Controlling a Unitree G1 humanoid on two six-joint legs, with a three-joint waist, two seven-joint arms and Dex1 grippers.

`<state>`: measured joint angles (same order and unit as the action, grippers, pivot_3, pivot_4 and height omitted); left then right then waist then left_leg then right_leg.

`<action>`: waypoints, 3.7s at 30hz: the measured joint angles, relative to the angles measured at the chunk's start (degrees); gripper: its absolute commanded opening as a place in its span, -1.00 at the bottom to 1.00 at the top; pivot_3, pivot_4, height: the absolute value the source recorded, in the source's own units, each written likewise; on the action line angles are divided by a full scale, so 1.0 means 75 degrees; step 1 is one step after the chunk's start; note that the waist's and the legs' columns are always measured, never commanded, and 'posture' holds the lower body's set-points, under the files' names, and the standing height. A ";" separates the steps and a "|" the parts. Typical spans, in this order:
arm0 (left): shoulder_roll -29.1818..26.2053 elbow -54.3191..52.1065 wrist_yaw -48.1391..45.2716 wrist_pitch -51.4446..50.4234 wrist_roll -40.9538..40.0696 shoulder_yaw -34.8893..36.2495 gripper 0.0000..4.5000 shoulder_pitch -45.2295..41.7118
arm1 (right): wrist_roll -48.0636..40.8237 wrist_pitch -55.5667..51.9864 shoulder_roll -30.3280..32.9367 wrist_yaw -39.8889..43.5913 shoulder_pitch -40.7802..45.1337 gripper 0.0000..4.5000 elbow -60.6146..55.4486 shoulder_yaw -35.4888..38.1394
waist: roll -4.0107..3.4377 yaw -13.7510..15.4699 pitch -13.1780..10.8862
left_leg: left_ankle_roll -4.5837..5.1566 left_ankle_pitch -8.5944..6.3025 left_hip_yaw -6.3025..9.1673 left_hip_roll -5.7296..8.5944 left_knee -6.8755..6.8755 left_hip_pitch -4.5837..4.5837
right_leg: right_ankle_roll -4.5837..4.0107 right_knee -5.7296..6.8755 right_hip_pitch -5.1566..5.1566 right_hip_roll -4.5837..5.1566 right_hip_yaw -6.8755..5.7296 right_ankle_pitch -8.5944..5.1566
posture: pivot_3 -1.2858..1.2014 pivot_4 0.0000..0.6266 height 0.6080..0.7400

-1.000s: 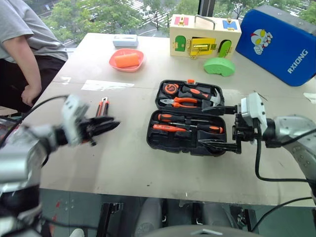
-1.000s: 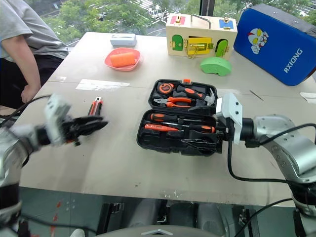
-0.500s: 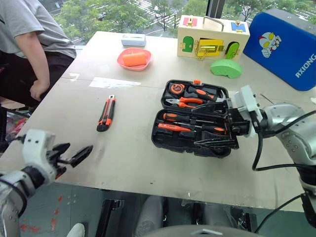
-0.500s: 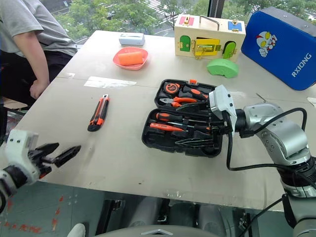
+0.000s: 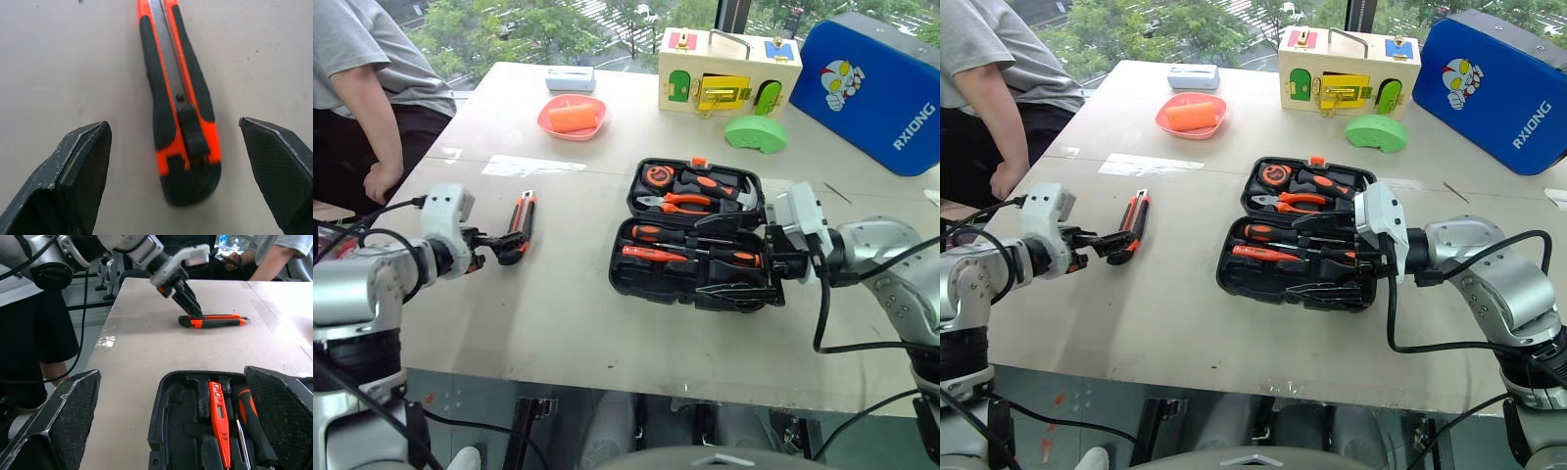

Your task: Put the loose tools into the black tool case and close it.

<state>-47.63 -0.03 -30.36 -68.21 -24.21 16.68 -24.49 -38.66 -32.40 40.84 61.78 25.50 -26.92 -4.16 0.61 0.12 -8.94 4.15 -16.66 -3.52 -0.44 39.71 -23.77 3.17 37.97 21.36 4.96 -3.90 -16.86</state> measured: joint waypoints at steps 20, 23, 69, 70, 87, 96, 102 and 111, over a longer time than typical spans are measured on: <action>-0.0574 0.1374 -0.2834 0.2445 0.0277 -0.1416 -0.20 -0.0865 | 0.0027 0.0029 0.0758 -0.0049 -0.0921 1.00 -0.0307 0.0510 | 0.0031 0.0103 -0.0011 | -0.0002 0.0002 -0.0004 0.0004 0.0006 -0.0016 | 0.0002 -0.0004 0.0010 0.0002 -0.0006 -0.0001 | 0.03 -0.52 0.93; -0.1006 0.0058 -0.4659 0.2978 -0.0309 -0.1828 -0.20 -0.1200 | 0.0018 0.0059 0.1065 0.0049 -0.1575 1.00 -0.0507 0.0837 | 0.0028 0.0095 -0.0013 | -0.0002 0.0002 -0.0006 0.0004 0.0004 -0.0017 | 0.0003 -0.0011 0.0009 0.0004 -0.0004 -0.0002 | 0.03 -0.52 0.93; 0.1122 0.2187 -0.8252 0.6478 0.1520 -0.6563 0.97 -0.3897 | -0.0302 -0.0396 0.1188 -0.1625 -0.3411 1.00 -0.2231 0.2106 | 0.0013 0.0088 -0.0016 | 0.0004 0.0000 -0.0002 -0.0006 0.0030 -0.0017 | 0.0005 0.0009 0.0008 -0.0052 0.0050 -0.0003 | 0.03 -0.52 0.93; 0.1084 0.2151 -0.8252 0.6353 0.1445 -0.6444 0.97 -0.3898 | -0.0296 -0.0388 0.1187 -0.1614 -0.3408 1.00 -0.2210 0.2102 | 0.0013 0.0088 -0.0016 | 0.0004 0.0000 -0.0001 -0.0006 0.0030 -0.0017 | 0.0005 0.0009 0.0008 -0.0052 0.0048 -0.0002 | 0.03 -0.52 0.93; 0.1473 0.2040 -0.8248 0.6447 0.1810 -0.5995 -0.99 -0.3662 | -0.0038 -0.0104 0.1186 -0.1389 -0.3214 1.00 -0.1863 0.1856 | 0.0013 0.0091 -0.0016 | 0.0004 0.0000 -0.0002 -0.0006 0.0040 -0.0017 | 0.0005 0.0012 0.0005 -0.0054 0.0044 -0.0002 | 0.03 -0.52 0.93; 0.1654 0.2230 -0.7906 0.7410 0.2761 -0.6266 -0.99 -0.3467 | -0.0017 -0.0105 0.1186 -0.1405 -0.3366 1.00 -0.1898 0.1862 | 0.0011 0.0094 -0.0012 | 0.0005 0.0000 0.0004 -0.0006 0.0046 -0.0004 | 0.0005 0.0011 -0.0016 -0.0053 0.0041 -0.0002 | 0.03 -0.52 0.93; 0.1742 0.2219 -0.7782 0.7726 0.3033 -0.6257 -0.99 -0.3404 | -0.0051 -0.0141 0.1186 -0.1453 -0.3366 1.00 -0.1931 0.1863 | -0.0011 0.0092 0.0013 | 0.0007 -0.0001 0.0012 -0.0006 0.0053 0.0008 | 0.0004 0.0025 -0.0025 -0.0052 0.0039 -0.0002 | 0.03 -0.52 0.93; 0.1560 0.1637 -0.8056 0.6503 0.2327 -0.5658 -0.85 -0.2885 | -0.0068 -0.0159 0.1191 -0.1506 -0.3418 1.00 -0.1859 0.1972 | -0.0013 0.0072 0.0014 | 0.0006 -0.0001 0.0019 -0.0012 0.0053 -0.0007 | 0.0002 0.0019 -0.0016 -0.0054 0.0042 -0.0003 | 0.03 -0.52 0.93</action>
<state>-35.93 12.25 -90.78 -19.43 -6.76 -25.76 -46.13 -39.17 -33.59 49.77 50.48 -0.14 -40.86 10.63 0.51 0.66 -8.83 4.20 -16.67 -3.38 -0.53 40.10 -23.83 3.19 38.11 21.24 4.56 -3.59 -16.88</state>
